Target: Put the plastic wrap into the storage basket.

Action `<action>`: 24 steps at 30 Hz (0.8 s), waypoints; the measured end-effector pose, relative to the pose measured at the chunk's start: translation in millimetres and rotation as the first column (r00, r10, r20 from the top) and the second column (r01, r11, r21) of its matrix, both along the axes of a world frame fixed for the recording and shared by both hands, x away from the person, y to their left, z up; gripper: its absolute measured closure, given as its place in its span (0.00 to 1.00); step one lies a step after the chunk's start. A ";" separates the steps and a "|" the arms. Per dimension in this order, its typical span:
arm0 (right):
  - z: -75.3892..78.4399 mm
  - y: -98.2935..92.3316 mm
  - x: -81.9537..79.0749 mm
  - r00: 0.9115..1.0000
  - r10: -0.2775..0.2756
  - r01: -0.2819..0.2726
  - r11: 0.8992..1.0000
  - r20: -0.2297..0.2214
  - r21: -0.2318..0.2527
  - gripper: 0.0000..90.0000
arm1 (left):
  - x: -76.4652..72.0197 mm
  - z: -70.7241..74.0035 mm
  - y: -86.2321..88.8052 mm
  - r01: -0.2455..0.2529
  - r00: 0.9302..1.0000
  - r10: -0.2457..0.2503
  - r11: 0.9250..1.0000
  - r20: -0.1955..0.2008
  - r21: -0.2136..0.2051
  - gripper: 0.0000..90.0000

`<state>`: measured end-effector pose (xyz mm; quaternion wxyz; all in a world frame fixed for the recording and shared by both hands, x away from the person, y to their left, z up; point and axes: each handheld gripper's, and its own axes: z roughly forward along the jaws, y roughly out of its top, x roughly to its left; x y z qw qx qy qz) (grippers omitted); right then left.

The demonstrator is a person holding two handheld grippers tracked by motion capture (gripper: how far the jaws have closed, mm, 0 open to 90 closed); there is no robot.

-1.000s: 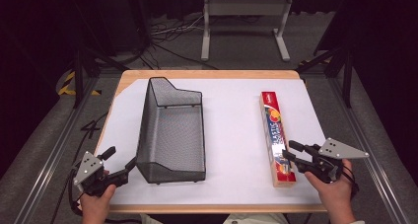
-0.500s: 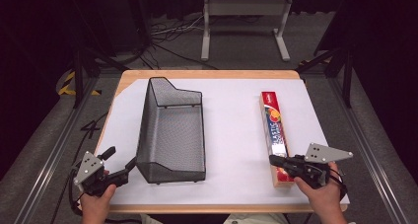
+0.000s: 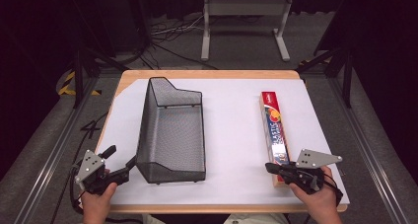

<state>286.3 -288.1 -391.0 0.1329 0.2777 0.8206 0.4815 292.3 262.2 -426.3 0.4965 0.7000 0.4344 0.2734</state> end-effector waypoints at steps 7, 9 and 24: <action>-7.6 0.7 -1.6 0.999 -0.022 0.020 0.998 -0.033 -0.054 1.00 | 4.3 0.3 -0.5 -0.011 1.000 0.011 1.000 -0.005 0.002 0.22; -10.0 1.3 -1.7 0.999 -0.026 0.023 0.997 -0.045 -0.067 1.00 | 5.9 0.3 -1.2 -0.012 1.000 0.012 1.000 -0.002 0.003 0.22; -27.5 19.5 -2.4 0.993 -0.038 0.014 0.979 -0.115 -0.202 1.00 | 13.8 -0.6 2.0 -0.056 0.998 0.056 0.998 -0.016 -0.019 0.24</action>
